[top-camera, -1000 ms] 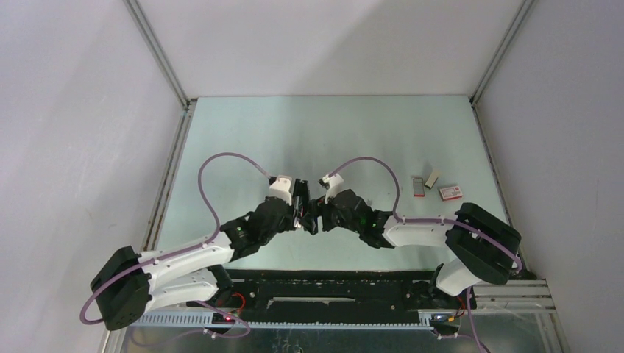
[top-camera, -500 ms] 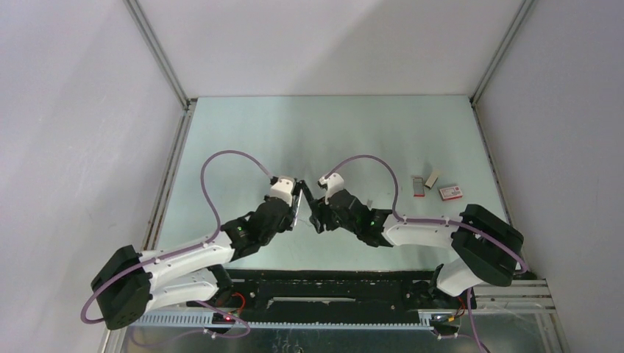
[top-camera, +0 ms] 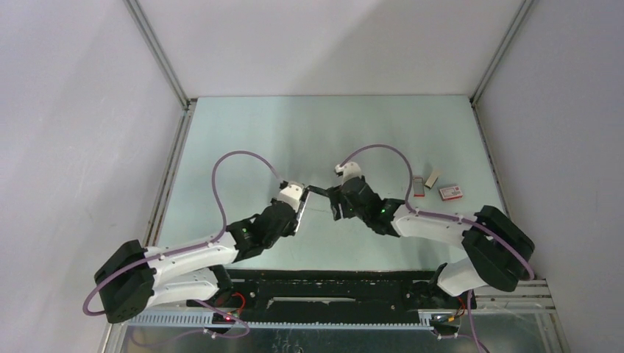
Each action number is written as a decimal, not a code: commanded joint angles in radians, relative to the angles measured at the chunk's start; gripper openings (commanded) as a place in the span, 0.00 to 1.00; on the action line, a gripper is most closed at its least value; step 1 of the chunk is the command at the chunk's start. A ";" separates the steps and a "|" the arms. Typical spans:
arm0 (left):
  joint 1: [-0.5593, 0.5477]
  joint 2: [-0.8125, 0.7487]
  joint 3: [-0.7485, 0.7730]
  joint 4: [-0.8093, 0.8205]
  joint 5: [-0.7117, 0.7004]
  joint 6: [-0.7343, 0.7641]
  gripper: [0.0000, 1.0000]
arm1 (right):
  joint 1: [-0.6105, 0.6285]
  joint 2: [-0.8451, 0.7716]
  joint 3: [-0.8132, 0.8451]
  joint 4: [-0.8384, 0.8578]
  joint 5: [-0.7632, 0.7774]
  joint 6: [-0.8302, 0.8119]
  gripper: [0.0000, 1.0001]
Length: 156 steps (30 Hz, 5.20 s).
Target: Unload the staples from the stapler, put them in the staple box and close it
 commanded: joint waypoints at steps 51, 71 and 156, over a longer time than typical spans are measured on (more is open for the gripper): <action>-0.075 0.201 -0.083 0.642 0.404 -0.392 0.00 | -0.286 -0.154 0.062 0.063 -0.602 0.110 0.80; 0.008 0.180 -0.202 0.974 0.473 -0.552 0.00 | -0.228 -0.357 -0.174 0.287 -0.445 0.496 0.64; 0.025 -0.670 -0.120 -0.290 -0.225 -0.506 1.00 | -0.283 0.989 1.380 -0.475 -0.304 0.261 0.20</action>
